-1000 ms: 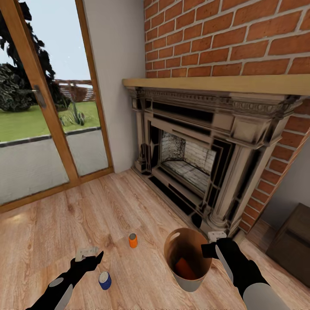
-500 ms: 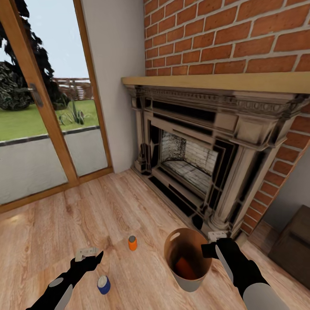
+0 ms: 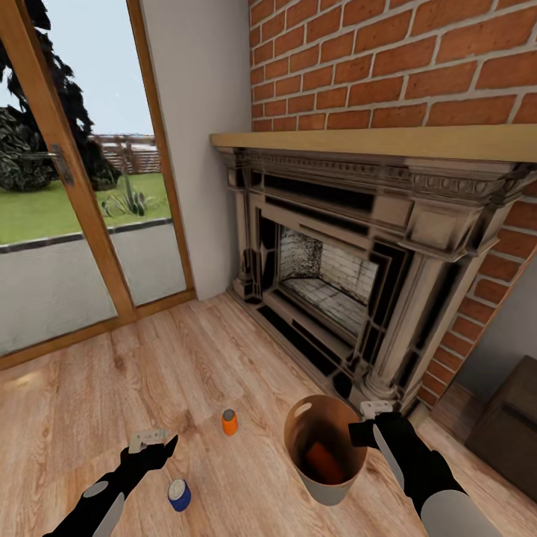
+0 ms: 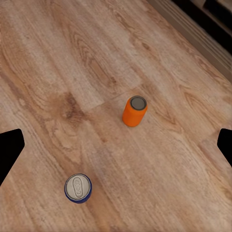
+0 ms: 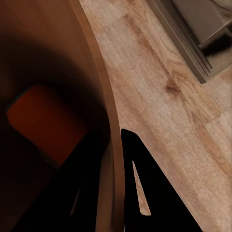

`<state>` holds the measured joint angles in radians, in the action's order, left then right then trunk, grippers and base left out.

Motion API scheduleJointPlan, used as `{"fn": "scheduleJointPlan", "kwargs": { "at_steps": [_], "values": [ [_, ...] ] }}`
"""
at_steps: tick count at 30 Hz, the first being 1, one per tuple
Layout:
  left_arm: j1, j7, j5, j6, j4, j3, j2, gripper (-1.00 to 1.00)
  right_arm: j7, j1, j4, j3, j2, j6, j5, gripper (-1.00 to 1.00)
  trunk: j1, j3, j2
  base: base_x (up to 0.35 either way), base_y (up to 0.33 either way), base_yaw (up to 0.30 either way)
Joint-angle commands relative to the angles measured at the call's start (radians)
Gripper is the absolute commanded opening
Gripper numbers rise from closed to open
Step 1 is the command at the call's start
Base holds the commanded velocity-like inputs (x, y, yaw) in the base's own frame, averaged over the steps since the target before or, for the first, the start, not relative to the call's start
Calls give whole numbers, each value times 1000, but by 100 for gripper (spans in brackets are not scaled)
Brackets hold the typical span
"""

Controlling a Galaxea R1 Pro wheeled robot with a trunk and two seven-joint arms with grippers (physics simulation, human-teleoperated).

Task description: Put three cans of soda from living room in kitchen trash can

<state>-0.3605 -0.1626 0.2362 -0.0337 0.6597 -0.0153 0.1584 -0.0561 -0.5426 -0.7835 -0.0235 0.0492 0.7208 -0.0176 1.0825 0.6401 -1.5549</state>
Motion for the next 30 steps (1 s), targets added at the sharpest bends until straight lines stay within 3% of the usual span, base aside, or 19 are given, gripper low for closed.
{"fn": "scheduleJointPlan", "kwargs": {
  "at_steps": [1, 21, 26, 30],
  "values": [
    [0, 0, 0, 0, 0, 0, 0, 100, -4, 0, 0, 0, 0, 0, 11, -100, 4, 3, -7, 0, 0, 0],
    [0, 0, 0, 0, 0, 0, 0, 100, -3, -17, -84, -5, -24, 8, 10, -100, 80, 66, -147, 0, 0, 0],
    [0, 0, 0, 0, 0, 0, 0, 100, -2, -43, -100, -6, -25, 106, 10, -100, 100, 81, -182, 0, 0, 0],
    [0, 0, 0, 0, 0, 0, 0, 100, -3, -51, -182, -6, -25, 156, 10, -100, 115, 94, -210, 0, 0, 0]
  ]
}}
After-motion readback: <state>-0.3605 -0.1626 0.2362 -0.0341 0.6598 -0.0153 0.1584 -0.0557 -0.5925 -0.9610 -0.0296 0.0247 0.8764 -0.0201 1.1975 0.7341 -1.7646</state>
